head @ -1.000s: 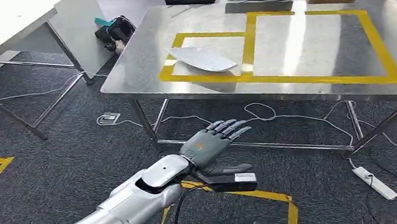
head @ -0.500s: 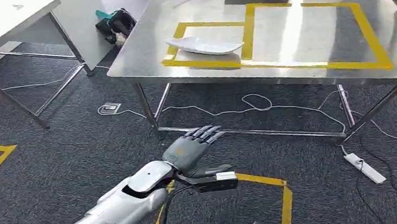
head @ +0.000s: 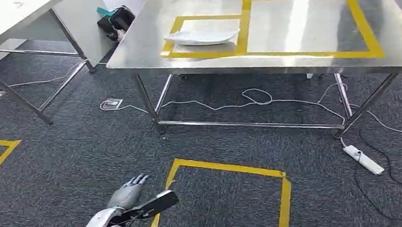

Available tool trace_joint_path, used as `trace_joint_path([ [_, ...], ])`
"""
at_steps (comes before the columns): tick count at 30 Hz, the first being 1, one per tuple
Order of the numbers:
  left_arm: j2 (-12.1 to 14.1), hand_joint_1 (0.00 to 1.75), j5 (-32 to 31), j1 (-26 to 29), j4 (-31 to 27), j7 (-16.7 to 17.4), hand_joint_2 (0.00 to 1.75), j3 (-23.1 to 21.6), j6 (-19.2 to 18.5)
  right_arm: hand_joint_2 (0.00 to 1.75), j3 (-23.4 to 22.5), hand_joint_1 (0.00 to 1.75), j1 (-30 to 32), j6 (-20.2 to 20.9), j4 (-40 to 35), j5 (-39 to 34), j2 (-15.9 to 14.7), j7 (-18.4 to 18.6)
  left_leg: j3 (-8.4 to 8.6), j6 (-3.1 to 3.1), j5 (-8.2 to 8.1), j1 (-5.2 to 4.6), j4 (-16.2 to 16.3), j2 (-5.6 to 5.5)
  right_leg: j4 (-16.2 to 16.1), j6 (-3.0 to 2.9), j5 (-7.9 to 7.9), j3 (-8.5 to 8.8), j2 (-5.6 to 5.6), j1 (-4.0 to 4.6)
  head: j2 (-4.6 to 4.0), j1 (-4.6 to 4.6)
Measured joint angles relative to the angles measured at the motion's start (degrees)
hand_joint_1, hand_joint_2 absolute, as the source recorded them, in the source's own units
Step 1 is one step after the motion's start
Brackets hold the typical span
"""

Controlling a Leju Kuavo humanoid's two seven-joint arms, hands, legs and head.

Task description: Take the parts from the cabinet and place them on the table.

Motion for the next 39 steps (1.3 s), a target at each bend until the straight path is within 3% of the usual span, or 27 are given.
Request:
trace_joint_path([
  [2, 0.1, 0.00, 0.0, 0.1, 0.4, 0.1, 0.00, 0.7, -0.2, 0.00, 0.0, 0.00, 0.1, 0.0, 0.0, 0.0, 0.0, 0.0, 0.00, 0.60, 0.56, -0.04, -0.3, -0.01, 0.0, -0.56, 0.41, -0.27, 0.01, 0.13, 0.00, 0.00],
  [3, 0.1, 0.00, 0.2, 0.1, 0.6, 0.3, 0.00, 1.1, -0.4, 0.00, -0.1, 0.00, 0.1, 0.0, 0.0, -0.1, 0.0, 0.0, 0.04, 0.98, 2.11, 0.02, -0.6, -0.01, 0.1, -0.82, 0.59, -0.38, 0.02, 0.24, 0.00, 0.00],
  [4, 0.2, 0.00, 1.3, 0.3, 0.8, 0.3, 0.00, 1.6, -0.9, 0.00, -0.2, 0.00, 0.2, 0.0, 0.0, -0.4, 0.0, -0.1, -0.03, 0.41, 2.93, 0.04, -0.8, -0.01, 0.1, -0.87, 0.77, -0.51, 0.02, 0.32, 0.00, 0.04],
  [6, 0.2, 0.00, 5.5, 1.5, 1.5, 0.7, 0.00, 4.3, -1.8, 0.00, -0.9, 0.00, 0.3, -0.2, 0.0, -1.4, 0.0, -0.6, -0.14, -1.34, 3.40, 0.21, -1.2, 0.00, 0.1, -0.98, 0.97, -0.51, 0.05, 0.38, 0.00, 0.04],
  [10, 0.3, 0.00, 13.4, 6.6, 5.5, 1.5, 0.00, 12.3, -3.1, 0.00, -3.1, 0.00, 0.9, -0.3, 0.0, -4.1, 0.0, -2.2, -0.32, -1.55, 3.38, 0.24, -1.2, 0.02, 0.2, -1.05, 1.04, -0.61, 0.18, 0.41, 0.00, 0.02],
  [13, 0.6, 0.00, 20.1, 11.3, 8.5, 6.1, 0.00, 18.7, -4.1, 0.00, -5.0, 0.00, 1.1, -0.5, 0.0, -5.9, 0.0, -3.6, -0.37, -1.85, 3.16, 0.28, -1.2, 0.03, 0.2, -1.03, 0.88, -1.19, 0.19, 0.35, 0.00, 0.06],
  [15, 0.8, 0.00, 22.7, 13.8, 9.8, 10.9, 0.00, 22.8, -4.9, 0.00, -6.2, 0.00, 1.2, -0.6, 0.0, -6.8, 0.0, -4.7, -0.45, -1.84, 3.02, 0.25, -1.2, 0.02, 0.1, -1.12, 0.74, -1.20, 0.07, 0.27, 0.00, 0.06],
  [16, 0.8, 0.00, 24.2, 14.6, 10.3, 13.4, 0.00, 24.4, -5.1, 0.00, -6.7, 0.00, 1.2, -0.7, 0.0, -7.1, 0.1, -5.1, -0.71, -1.60, 2.69, 0.06, -0.8, -0.05, -0.3, -0.80, 0.78, -0.92, 0.01, -0.09, 0.00, 0.08],
  [18, 0.7, 0.00, 28.0, 16.0, 10.7, 15.7, 0.00, 28.0, -4.5, 0.00, -7.7, 0.00, 1.3, -1.1, 0.0, -7.9, 0.2, -5.7, -0.10, -0.17, 2.81, -0.01, -2.3, -0.34, -1.2, 0.08, 1.07, -0.47, -0.45, 0.19, 0.00, -0.09],
  [19, 0.2, 0.00, 29.1, 16.4, 10.9, 16.5, 0.00, 29.7, -4.3, 0.00, -8.2, 0.00, 1.4, -1.2, 0.0, -8.2, 0.2, -6.1, 0.89, -0.25, 3.79, 0.69, -3.8, -0.55, -0.8, 0.05, 0.84, 0.01, -0.33, 0.25, 0.00, 0.13],
  [20, 0.1, 0.00, 29.6, 16.5, 11.1, 17.3, 0.00, 31.3, -4.3, 0.00, -8.6, 0.00, 1.5, -1.4, 0.0, -8.5, 0.2, -6.5, 1.17, -0.03, 3.81, 0.76, -4.4, -0.69, 0.8, 0.25, -0.99, -0.67, -0.24, 0.36, 0.00, 0.30],
  [23, -0.6, 0.00, 30.6, 16.8, 11.6, 18.3, 0.00, 34.9, -4.2, 0.00, -9.7, 0.00, 1.7, -1.5, 0.0, -8.6, 0.2, -6.9, 0.71, -0.24, 4.28, 0.96, -4.2, -1.46, 13.4, 0.93, -8.53, -6.22, -0.20, -0.24, 0.00, 0.46],
  [24, -0.8, 0.00, 31.0, 16.9, 11.6, 18.4, 0.00, 35.8, -4.2, 0.00, -10.0, 0.00, 1.7, -1.5, 0.0, -8.6, 0.2, -6.9, 0.39, -0.46, 4.43, 1.07, -4.1, -1.81, 15.4, 1.19, -8.99, -7.06, -0.21, -0.36, 0.00, 0.43],
  [25, -1.1, 0.00, 31.0, 17.0, 11.7, 18.4, 0.00, 36.5, -4.2, 0.00, -10.1, 0.00, 1.8, -1.6, 0.0, -8.6, 0.2, -6.9, 0.03, -0.73, 4.60, 1.26, -3.8, -2.29, 14.7, 1.45, -8.03, -6.44, -0.21, -0.51, 0.00, 0.46],
  [27, -1.6, 0.00, 31.1, 17.1, 11.9, 18.3, 0.00, 37.6, -4.2, 0.00, -10.4, 0.00, 1.8, -1.6, 0.0, -8.4, 0.2, -6.9, -0.95, -1.54, 4.98, 1.83, -3.1, -3.61, 5.8, 2.13, -3.60, -1.39, 0.16, -1.08, 0.00, 0.41],
  [28, -1.7, 0.00, 31.0, 17.0, 11.9, 18.3, 0.00, 38.1, -4.3, 0.00, -10.4, 0.00, 1.8, -1.6, 0.0, -8.2, 0.3, -6.9, -1.68, -2.10, 5.04, 2.04, -2.2, -4.22, 0.5, 2.74, -1.96, 1.35, 1.98, -1.70, 0.00, 0.48],
  [29, -1.6, 0.00, 31.0, 17.2, 11.9, 18.0, 0.00, 38.5, -4.3, 0.00, -10.4, 0.00, 1.6, -1.6, 0.0, -8.1, 0.8, -6.6, -2.00, -2.80, 5.06, 1.76, -1.5, -4.62, 1.1, 2.91, -2.32, 0.70, 3.39, -1.21, 0.02, 0.65],
  [30, -1.7, 0.00, 30.8, 17.3, 11.9, 17.5, 0.00, 38.6, -4.4, 0.00, -10.5, 0.00, 1.9, -1.6, 0.0, -8.0, 1.1, -6.5, -2.28, -2.92, 4.77, 1.80, -0.7, -5.03, 0.6, 1.50, -1.53, 0.74, 3.19, -1.35, -0.04, 0.81],
  [32, -1.9, 0.00, 30.4, 17.4, 11.9, 16.9, 0.00, 38.8, -4.4, 0.00, -10.5, 0.00, 1.8, -1.6, 0.0, -8.0, 1.0, -5.9, -2.26, -2.94, 5.00, 1.78, -1.1, -5.54, 1.4, 0.39, -1.68, 0.71, 2.34, -1.04, -0.02, 0.06],
  [33, -1.9, 0.00, 30.3, 17.6, 12.0, 16.7, 0.00, 38.9, -4.4, 0.00, -10.5, 0.00, 1.8, -1.6, 0.0, -7.9, 1.1, -5.9, -2.36, -3.25, 5.32, 2.01, -1.1, -5.89, 1.7, -0.16, -1.58, 0.60, 1.75, -0.96, -0.02, 0.00],
  [34, -2.0, 0.00, 30.3, 17.7, 12.0, 16.7, 0.00, 39.1, -4.4, 0.00, -10.6, 0.00, 1.7, -1.6, 0.0, -7.8, 1.2, -5.7, -2.52, -3.48, 5.09, 2.09, -0.6, -5.48, 1.6, -0.69, -1.28, 0.42, 0.94, -1.10, -0.02, -0.07],
  [35, -2.2, 0.00, 30.1, 17.8, 12.0, 16.6, 0.00, 39.3, -4.4, 0.00, -10.6, 0.00, 1.6, -1.7, 0.0, -7.7, 1.2, -5.5, -3.24, -3.41, 2.92, 1.81, 1.3, -3.48, 1.6, -1.00, -1.09, 0.38, 0.68, -0.98, -0.02, -0.20],
  [36, -2.4, 0.00, 29.8, 17.7, 12.0, 16.5, 0.00, 39.4, -4.4, 0.00, -10.6, 0.00, 1.7, -1.7, 0.0, -7.5, 1.2, -5.2, -4.86, -3.41, -0.21, 1.75, 5.4, -2.24, 1.6, -1.31, -0.89, 0.60, 0.07, -0.85, -0.02, -0.59],
  [38, -2.5, 0.00, 29.5, 17.4, 12.0, 16.3, 0.00, 39.5, -4.4, 0.00, -10.6, 0.00, 1.9, -1.9, 0.0, -7.4, 1.2, -4.5, -8.46, -3.34, -5.41, 1.77, 15.0, -1.29, 1.6, -1.54, -0.70, 0.38, -1.54, -0.58, -0.02, -0.55],
  [39, -2.6, 0.00, 29.3, 17.3, 12.0, 16.3, 0.00, 39.5, -4.4, 0.00, -10.6, 0.00, 2.0, -1.9, 0.0, -7.4, 1.2, -4.4, -9.44, -3.24, -6.77, 1.77, 18.4, -1.15, 1.7, -1.54, -0.70, 0.23, -2.36, -0.48, -0.02, -0.50],
])
